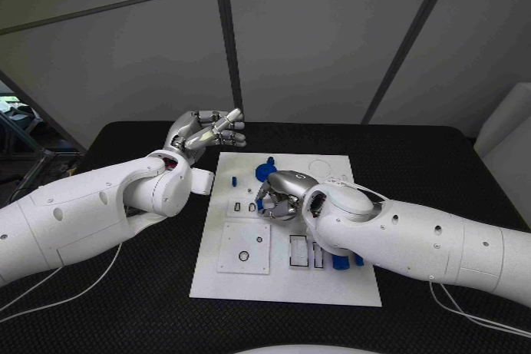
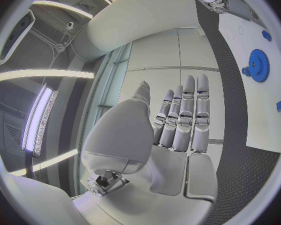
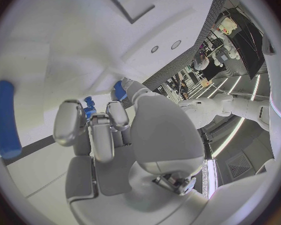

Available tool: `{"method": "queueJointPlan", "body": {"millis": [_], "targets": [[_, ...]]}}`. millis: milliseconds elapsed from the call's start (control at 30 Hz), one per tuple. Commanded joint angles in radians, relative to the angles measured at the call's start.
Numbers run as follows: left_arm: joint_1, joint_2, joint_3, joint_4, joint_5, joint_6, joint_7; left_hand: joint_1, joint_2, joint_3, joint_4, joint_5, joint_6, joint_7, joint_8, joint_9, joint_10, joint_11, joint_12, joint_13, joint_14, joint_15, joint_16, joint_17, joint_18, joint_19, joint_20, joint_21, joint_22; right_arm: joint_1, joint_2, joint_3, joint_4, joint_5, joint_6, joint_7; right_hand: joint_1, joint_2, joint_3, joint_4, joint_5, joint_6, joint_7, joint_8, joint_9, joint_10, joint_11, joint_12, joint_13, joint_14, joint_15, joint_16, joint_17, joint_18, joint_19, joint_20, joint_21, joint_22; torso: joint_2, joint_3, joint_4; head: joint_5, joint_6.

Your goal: Assemble the parts on the task board

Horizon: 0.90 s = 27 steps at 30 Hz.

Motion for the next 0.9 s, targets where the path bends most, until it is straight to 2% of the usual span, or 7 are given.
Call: {"method": "queueJointPlan", "body": {"millis": [33, 267, 667, 767, 900], "targets": [[0.002, -0.001, 0.001, 0.001, 0.0, 0.01, 0.004, -0.001, 0.009, -0.005, -0.003, -0.005, 0.005, 0.003, -0.006, 0.001, 0.003, 0.004, -0.004, -0.001, -0.005, 0.0, -0.006, 0.001, 0.004, -0.007, 0.0, -0.004, -0.001, -0.003, -0.001, -0.004, -0.004, -0.004, 0.034, -0.018, -0.011, -0.003, 0.003, 0.0, -0.009, -0.016, 0.002, -0.007, 0.0, -0.012, 0.003, -0.008, -0.006, 0.093, 0.011, -0.002, 0.217, -0.005, -0.006, 0.005, -0.007, -0.004, 0.0, -0.0005, 0.0002, -0.001, -0.001], [0.002, -0.001, 0.001, 0.001, 0.0, 0.009, 0.003, -0.001, 0.01, -0.007, -0.003, -0.005, 0.006, 0.003, -0.007, 0.0, 0.004, 0.004, -0.005, -0.001, -0.005, 0.0, -0.009, 0.003, 0.004, -0.007, 0.0, -0.005, -0.002, -0.003, -0.001, -0.004, -0.005, -0.004, 0.029, -0.017, -0.024, -0.021, -0.007, 0.002, -0.039, -0.065, 0.013, -0.027, -0.001, -0.036, 0.014, -0.032, -0.028, 0.092, 0.021, -0.004, 0.214, -0.003, -0.012, 0.015, -0.013, -0.013, 0.0, -0.0002, -0.0002, 0.0, -0.001], [0.002, -0.001, 0.001, 0.0, 0.0, 0.01, 0.003, -0.001, 0.01, -0.007, -0.003, -0.005, 0.006, 0.003, -0.007, 0.0, 0.004, 0.004, -0.005, -0.001, -0.005, 0.0, -0.009, 0.003, 0.004, -0.007, 0.0, -0.005, -0.002, -0.003, 0.0, -0.004, -0.002, 0.006, -0.007, 0.001, -0.047, -0.038, -0.036, 0.02, -0.043, -0.127, 0.025, -0.033, 0.0, -0.103, 0.026, -0.101, -0.098, 0.09, 0.031, -0.007, 0.209, 0.002, -0.028, 0.025, -0.028, -0.039, 0.0, 0.0, 0.0, 0.0, -0.002], [0.002, -0.001, 0.001, -0.001, 0.0, 0.01, 0.003, -0.001, 0.01, -0.007, -0.003, -0.005, 0.006, 0.003, -0.007, 0.0, 0.004, 0.004, -0.005, -0.001, -0.005, 0.0, -0.009, 0.003, 0.004, -0.007, 0.0, -0.005, -0.002, -0.003, -0.003, -0.004, 0.006, 0.012, -0.037, 0.014, -0.05, -0.043, -0.049, 0.025, -0.039, -0.144, 0.028, -0.033, 0.0, -0.116, 0.029, -0.112, -0.112, 0.09, 0.034, -0.008, 0.206, 0.004, -0.033, 0.028, -0.033, -0.046, 0.0, 0.0002, 0.0, 0.0, -0.001], [0.001, -0.002, 0.001, -0.002, 0.0, 0.013, 0.0, -0.001, 0.01, -0.007, -0.003, -0.005, 0.006, 0.003, -0.008, 0.0, 0.003, 0.004, -0.005, -0.001, -0.004, 0.0, -0.01, 0.004, 0.004, -0.007, 0.0, -0.005, -0.002, -0.004, -0.02, -0.004, 0.028, 0.024, -0.106, 0.062, -0.048, -0.045, -0.054, 0.026, -0.036, -0.15, 0.029, -0.032, 0.0, -0.119, 0.03, -0.113, -0.114, 0.089, 0.035, -0.01, 0.202, 0.005, -0.036, 0.029, -0.036, -0.051, -0.001, 0.0008, 0.0003, 0.001, 0.0]]}}
